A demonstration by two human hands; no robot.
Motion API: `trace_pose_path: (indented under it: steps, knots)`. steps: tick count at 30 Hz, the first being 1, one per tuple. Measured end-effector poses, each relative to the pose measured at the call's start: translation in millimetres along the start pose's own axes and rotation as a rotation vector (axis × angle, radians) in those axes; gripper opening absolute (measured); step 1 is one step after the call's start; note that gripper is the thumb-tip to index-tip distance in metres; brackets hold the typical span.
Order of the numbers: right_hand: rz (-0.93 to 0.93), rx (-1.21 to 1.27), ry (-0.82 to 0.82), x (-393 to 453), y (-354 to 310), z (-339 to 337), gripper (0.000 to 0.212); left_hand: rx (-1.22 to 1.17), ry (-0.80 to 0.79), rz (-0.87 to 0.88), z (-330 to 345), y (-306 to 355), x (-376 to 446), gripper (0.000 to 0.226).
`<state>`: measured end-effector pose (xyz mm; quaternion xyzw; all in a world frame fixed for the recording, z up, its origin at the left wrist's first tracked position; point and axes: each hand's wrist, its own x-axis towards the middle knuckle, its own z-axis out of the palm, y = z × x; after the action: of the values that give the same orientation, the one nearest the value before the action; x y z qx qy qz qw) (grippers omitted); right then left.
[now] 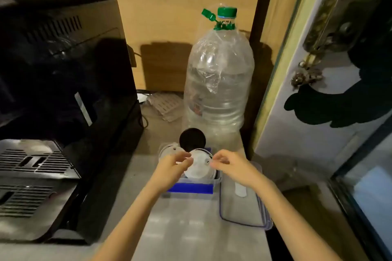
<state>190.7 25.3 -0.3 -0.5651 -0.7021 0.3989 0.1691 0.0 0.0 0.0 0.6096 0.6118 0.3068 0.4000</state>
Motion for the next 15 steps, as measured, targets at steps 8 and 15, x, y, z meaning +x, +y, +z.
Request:
trace_pose_path:
  steps: [8,15]
  knots:
    - [-0.057,-0.057,0.229,25,15,29,0.069,0.165,0.175,-0.049,24,-34,5,0.054]
    - [0.046,-0.03,0.154,44,24,37,0.057,0.291,0.209,-0.156,30,-41,21,0.047]
